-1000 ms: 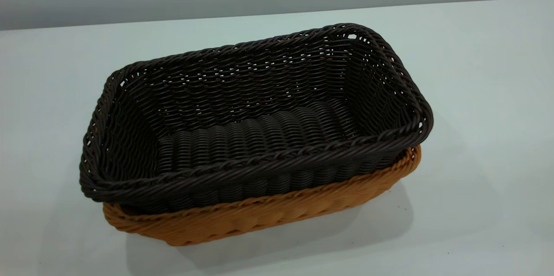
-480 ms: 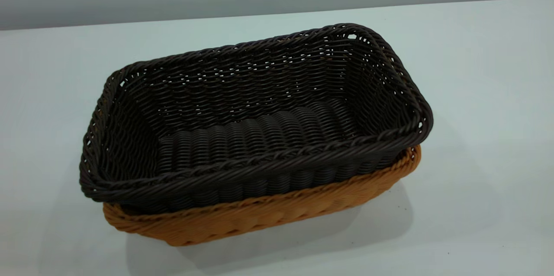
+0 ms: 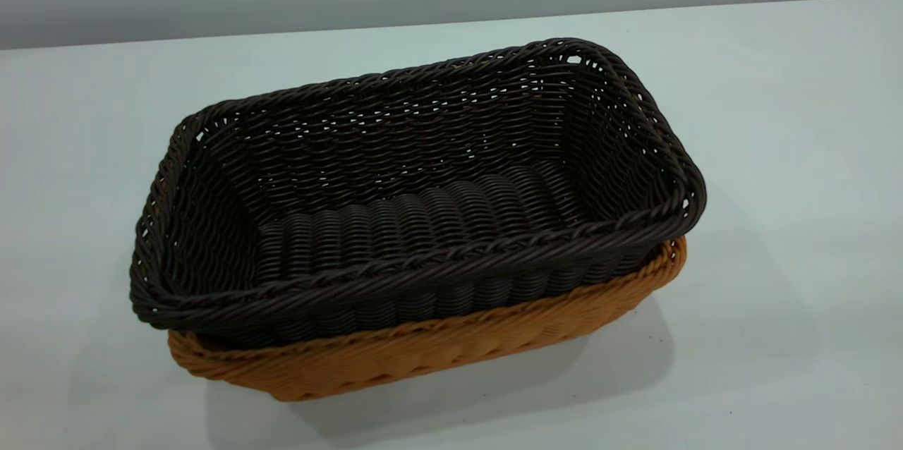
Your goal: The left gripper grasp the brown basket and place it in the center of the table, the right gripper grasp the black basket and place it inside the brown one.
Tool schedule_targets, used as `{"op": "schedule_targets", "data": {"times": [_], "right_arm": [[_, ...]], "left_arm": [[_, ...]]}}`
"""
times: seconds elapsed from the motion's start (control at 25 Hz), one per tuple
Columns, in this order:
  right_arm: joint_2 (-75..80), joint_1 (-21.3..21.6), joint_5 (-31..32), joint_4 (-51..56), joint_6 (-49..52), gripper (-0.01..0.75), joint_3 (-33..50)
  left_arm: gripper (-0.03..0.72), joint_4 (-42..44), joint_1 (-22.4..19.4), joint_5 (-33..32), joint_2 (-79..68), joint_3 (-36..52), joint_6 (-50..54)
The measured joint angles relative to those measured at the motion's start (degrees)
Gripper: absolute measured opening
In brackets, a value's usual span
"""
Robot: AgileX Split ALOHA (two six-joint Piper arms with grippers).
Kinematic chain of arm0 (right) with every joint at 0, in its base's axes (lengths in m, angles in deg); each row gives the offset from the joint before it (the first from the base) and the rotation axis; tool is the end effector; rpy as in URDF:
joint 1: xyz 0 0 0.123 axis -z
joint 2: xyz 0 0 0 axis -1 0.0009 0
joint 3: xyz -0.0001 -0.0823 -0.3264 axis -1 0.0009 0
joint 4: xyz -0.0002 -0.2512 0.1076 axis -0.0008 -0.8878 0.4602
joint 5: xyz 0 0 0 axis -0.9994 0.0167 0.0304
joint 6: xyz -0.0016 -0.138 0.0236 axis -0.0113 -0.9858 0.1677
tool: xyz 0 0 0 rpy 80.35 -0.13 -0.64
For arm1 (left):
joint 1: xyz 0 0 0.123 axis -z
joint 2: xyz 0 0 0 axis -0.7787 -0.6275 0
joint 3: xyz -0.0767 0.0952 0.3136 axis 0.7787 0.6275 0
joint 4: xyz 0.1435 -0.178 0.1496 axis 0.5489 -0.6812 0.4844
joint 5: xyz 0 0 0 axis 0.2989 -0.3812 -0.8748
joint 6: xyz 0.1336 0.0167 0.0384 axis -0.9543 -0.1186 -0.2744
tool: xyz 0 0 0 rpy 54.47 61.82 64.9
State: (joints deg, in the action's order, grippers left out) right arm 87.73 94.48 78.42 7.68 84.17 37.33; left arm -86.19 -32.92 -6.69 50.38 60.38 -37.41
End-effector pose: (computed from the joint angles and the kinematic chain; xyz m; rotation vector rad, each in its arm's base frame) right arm 0.0208 0.0106 0.2600 0.0132 2.1444 0.0356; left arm 0.0352 -0.0037 0.2419 0.2826 2.2974 -0.1261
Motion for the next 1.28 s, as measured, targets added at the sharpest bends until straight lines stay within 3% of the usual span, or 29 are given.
{"op": "schedule_targets", "data": {"times": [0.24, 0.48, 1.28], "right_arm": [[0.0, 6.7, 0.0, 0.0, 0.0, 0.000, 0.0], [-2.0, 7.0, 0.0, 0.2, 0.0, 0.000, 0.0], [-5.3, 7.0, 0.2, 0.2, 0.0, 0.000, 0.0]], "left_arm": [[-0.001, 0.0, -11.6, 0.0, 0.0, 0.0, 0.0], [-0.001, 0.0, -20.3, 0.0, 0.7, 0.0, 0.0], [-0.001, 0.1, -20.3, -0.3, 11.7, -0.1, 0.0]]}}
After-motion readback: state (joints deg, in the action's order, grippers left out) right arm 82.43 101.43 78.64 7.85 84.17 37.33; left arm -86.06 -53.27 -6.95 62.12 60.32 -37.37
